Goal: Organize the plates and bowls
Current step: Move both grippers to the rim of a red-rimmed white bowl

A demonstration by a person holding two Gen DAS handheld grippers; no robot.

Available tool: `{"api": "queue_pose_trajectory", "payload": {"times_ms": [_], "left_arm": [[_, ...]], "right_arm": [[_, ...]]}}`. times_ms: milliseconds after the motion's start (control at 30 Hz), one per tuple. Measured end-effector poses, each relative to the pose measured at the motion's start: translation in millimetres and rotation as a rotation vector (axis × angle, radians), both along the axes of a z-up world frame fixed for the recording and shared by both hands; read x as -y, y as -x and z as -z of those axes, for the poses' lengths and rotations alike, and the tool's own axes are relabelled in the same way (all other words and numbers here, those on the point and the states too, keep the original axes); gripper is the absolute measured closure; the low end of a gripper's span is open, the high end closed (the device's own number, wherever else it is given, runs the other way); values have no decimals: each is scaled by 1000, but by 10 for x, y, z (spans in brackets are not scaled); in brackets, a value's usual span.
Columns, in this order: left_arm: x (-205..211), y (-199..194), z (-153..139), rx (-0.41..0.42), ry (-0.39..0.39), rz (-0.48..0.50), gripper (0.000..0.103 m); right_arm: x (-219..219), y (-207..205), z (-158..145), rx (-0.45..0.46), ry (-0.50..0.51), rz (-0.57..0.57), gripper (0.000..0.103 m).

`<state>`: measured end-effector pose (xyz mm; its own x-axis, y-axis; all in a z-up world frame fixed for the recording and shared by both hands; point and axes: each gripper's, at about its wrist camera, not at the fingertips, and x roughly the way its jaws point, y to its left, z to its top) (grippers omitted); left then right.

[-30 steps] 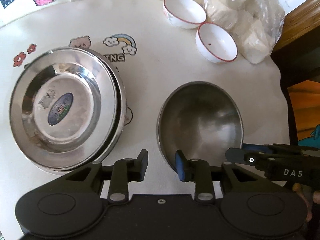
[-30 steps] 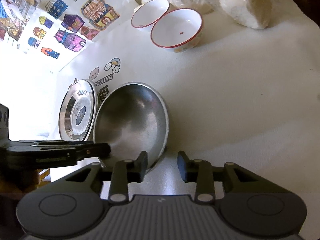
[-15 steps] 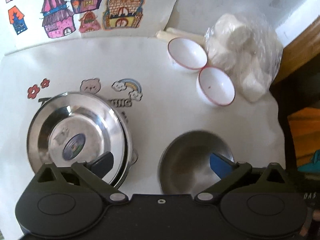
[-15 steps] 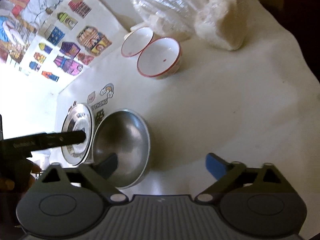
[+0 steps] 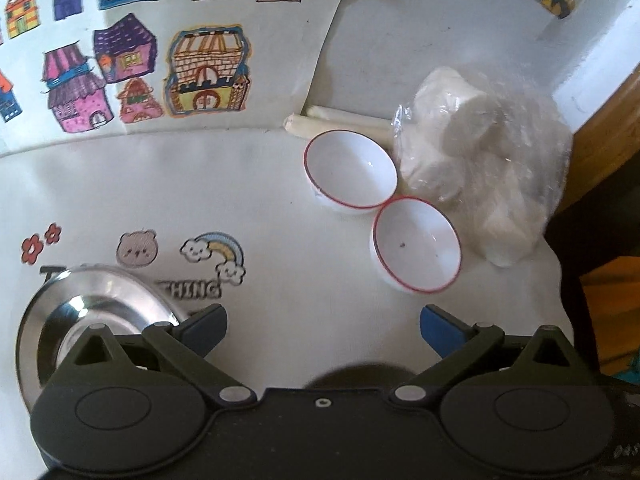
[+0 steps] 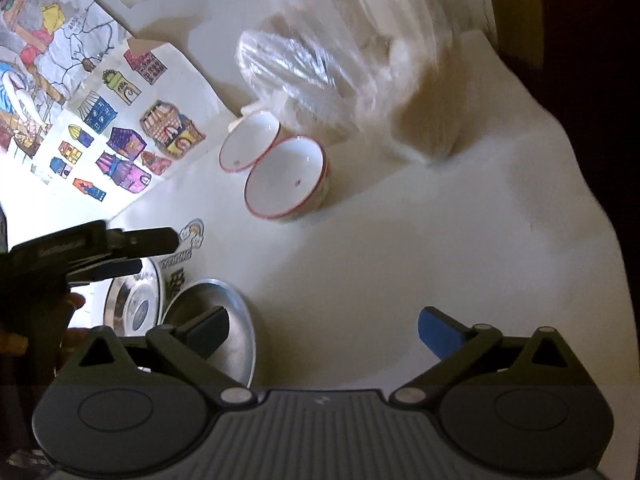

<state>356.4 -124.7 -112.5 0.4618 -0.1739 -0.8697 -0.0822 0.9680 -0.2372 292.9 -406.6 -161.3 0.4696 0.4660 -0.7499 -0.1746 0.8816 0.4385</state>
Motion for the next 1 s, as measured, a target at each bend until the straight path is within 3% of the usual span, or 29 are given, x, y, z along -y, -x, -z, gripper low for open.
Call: {"api": "queue_pose_trajectory", "payload": {"times_ms": [200, 367, 500, 1000], "left_arm": [[113, -346, 110, -4, -27, 10, 1], [215, -603, 204, -26, -77, 51, 1], [280, -754, 300, -74, -108, 90, 1], [354, -874, 440, -136, -153, 57, 2]], "right_arm": [[-49, -218, -23, 69, 42, -23, 0], [37, -458, 82, -10, -89, 36, 0], [4, -584, 131, 5, -64, 30, 0], [-31, -837, 313, -12, -69, 122, 2]]}}
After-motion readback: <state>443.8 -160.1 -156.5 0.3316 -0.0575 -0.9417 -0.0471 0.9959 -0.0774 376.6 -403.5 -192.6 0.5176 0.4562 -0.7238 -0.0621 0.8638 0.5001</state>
